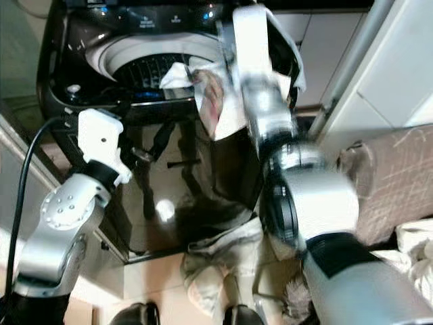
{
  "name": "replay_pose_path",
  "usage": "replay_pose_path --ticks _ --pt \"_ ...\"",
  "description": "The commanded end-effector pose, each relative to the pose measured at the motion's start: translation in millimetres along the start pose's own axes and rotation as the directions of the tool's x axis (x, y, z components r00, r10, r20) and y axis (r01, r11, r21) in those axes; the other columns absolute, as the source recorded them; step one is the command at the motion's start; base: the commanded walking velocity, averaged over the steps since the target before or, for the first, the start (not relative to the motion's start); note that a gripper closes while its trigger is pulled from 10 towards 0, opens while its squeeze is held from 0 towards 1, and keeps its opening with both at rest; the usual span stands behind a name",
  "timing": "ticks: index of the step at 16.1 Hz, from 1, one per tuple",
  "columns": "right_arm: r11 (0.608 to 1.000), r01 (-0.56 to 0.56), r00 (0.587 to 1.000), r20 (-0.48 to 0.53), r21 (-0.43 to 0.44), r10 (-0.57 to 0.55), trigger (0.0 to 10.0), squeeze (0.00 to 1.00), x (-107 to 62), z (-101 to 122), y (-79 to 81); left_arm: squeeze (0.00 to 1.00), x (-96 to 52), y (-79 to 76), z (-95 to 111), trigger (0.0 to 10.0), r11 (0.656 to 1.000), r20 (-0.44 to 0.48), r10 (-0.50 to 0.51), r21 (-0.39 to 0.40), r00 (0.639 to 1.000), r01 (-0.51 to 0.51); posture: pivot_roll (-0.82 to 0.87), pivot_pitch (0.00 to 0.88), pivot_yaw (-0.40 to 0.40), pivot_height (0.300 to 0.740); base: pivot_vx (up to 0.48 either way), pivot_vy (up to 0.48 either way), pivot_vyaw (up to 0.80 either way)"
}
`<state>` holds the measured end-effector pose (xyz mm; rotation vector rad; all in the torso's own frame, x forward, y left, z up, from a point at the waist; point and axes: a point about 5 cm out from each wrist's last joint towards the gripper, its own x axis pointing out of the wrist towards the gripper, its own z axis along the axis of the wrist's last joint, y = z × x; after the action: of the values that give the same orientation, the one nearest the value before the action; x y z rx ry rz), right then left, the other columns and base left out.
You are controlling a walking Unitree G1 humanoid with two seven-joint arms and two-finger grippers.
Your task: Clothes washing
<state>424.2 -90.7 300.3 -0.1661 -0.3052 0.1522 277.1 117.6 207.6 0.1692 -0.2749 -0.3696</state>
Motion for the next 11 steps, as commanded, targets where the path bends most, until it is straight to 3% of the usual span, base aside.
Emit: replay_pose_path --ticks 1,3,5,9,11 --pt "1.000 -0.016 1.000 0.016 0.010 0.016 10.0 0.00 0.8 3 2.7 0.00 1.9 1.9 -1 10.0 1.000 0.006 0.014 0.004 1.000 -0.014 0.06 0.025 -0.057 0.740 0.000 0.000 0.00" --pt "0.999 -0.018 0.997 0.074 0.031 0.016 10.0 0.00 3.7 17 2.4 0.00 7.3 1.0 0 10.0 1.000 0.019 0.016 0.004 1.000 -0.016 0.06 0.007 -0.063 0.740 0.000 0.000 0.00" --pt "0.999 -0.006 0.997 0.074 0.050 0.002 10.0 0.00 -0.6 6 -2.7 0.00 10.6 -0.5 -1 10.0 1.000 0.027 0.017 0.004 0.999 -0.017 0.05 0.000 -0.066 0.740 0.000 0.000 0.00" --pt "0.993 0.071 0.996 0.042 0.093 -0.075 10.0 0.00 -27.5 -47 -11.5 0.00 8.2 -2.5 -5 10.0 1.000 0.021 0.015 -0.004 1.000 -0.014 0.04 0.002 -0.070 0.740 0.000 0.000 0.00" --pt "0.982 0.094 0.995 -0.027 0.162 -0.091 10.0 0.00 -41.0 -73 -12.0 0.00 7.6 -2.6 -8 10.0 1.000 0.012 0.013 -0.002 1.000 -0.013 0.02 0.000 -0.061 0.740 0.000 0.000 0.00"
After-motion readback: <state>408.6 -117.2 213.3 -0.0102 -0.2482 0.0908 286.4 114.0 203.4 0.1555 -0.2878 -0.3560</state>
